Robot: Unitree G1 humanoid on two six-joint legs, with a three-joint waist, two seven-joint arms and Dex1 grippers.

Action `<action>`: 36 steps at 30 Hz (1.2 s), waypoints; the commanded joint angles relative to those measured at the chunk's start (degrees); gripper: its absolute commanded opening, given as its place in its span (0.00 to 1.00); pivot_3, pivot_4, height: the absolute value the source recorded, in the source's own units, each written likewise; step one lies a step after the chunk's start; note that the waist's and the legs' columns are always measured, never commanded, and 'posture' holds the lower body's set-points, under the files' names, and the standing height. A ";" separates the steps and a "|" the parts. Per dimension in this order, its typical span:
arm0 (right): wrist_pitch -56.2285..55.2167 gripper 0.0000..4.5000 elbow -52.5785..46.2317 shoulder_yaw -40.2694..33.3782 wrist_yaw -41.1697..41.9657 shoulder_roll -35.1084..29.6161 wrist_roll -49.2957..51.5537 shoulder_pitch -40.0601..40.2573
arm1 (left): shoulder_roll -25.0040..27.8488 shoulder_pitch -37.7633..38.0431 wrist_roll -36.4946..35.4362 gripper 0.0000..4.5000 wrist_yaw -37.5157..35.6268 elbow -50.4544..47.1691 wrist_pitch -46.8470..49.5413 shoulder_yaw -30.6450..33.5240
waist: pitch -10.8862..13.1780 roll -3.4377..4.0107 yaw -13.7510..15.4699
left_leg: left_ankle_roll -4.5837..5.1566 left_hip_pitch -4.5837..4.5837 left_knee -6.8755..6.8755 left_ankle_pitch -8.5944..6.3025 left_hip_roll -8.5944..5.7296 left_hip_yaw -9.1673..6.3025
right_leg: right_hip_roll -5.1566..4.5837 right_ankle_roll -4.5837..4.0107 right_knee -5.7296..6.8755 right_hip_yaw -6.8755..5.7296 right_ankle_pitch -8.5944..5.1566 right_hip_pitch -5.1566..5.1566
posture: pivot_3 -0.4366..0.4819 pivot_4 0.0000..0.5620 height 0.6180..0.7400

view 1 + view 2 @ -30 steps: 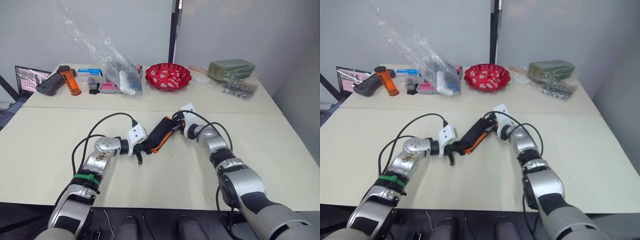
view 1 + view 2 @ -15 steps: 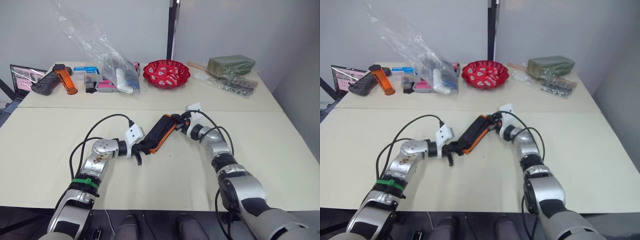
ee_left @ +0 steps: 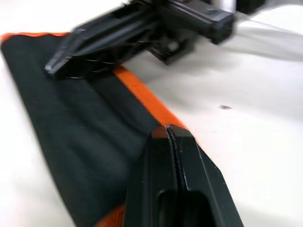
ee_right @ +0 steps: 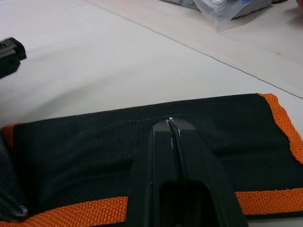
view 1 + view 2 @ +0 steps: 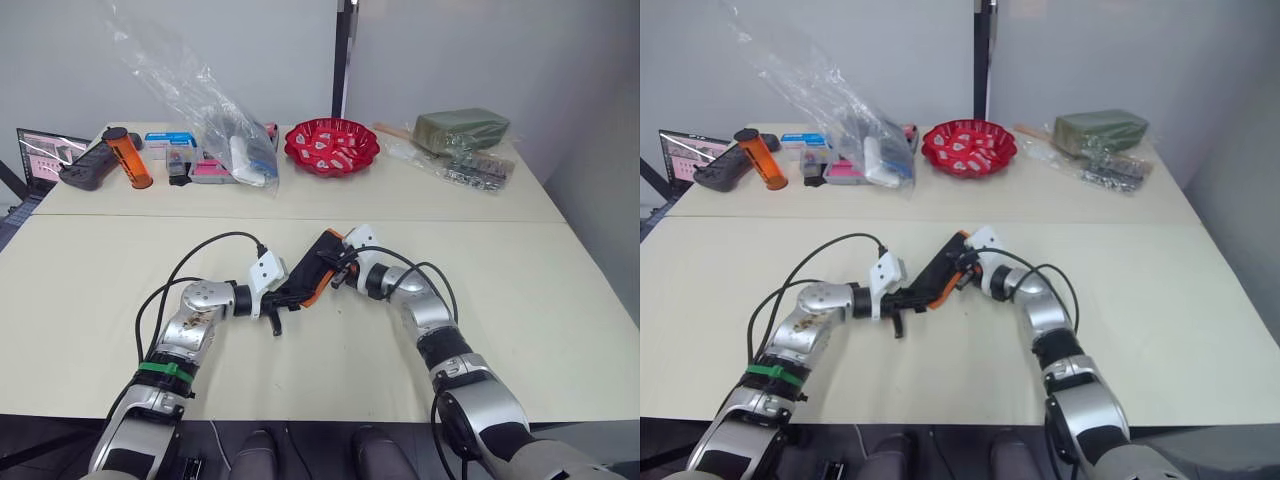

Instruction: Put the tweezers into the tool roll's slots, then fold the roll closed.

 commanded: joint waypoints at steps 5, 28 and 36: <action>2.23 0.00 2.75 -0.19 0.42 -0.17 0.08 0.68 | 6.19 9.23 -5.49 0.01 -2.77 -7.82 7.59 3.66 | 0.00 0.01 -0.94 | 0.00 0.00 -0.05 0.00 0.02 0.00 | 0.00 -0.02 -0.01 0.01 -0.01 0.01 | 0.48 0.27 0.91; 2.03 0.94 -27.52 -11.25 16.43 -27.60 10.98 15.88 | 22.92 27.68 -9.07 0.92 12.91 -13.53 4.41 36.35 | 0.72 -0.33 0.77 | -0.02 -1.02 -0.09 -0.01 0.03 0.15 | -0.10 -0.11 -0.13 -0.01 -0.01 -1.05 | 0.48 0.27 0.91; 1.40 1.00 -25.02 -14.94 17.17 -31.25 13.09 22.76 | 21.20 34.59 -9.60 1.00 13.96 -14.16 0.64 40.89 | 0.76 -0.38 0.99 | -0.02 -1.02 -0.06 -0.01 0.04 0.24 | -0.17 -0.17 -0.13 -0.01 -0.01 -1.09 | 0.48 0.27 0.91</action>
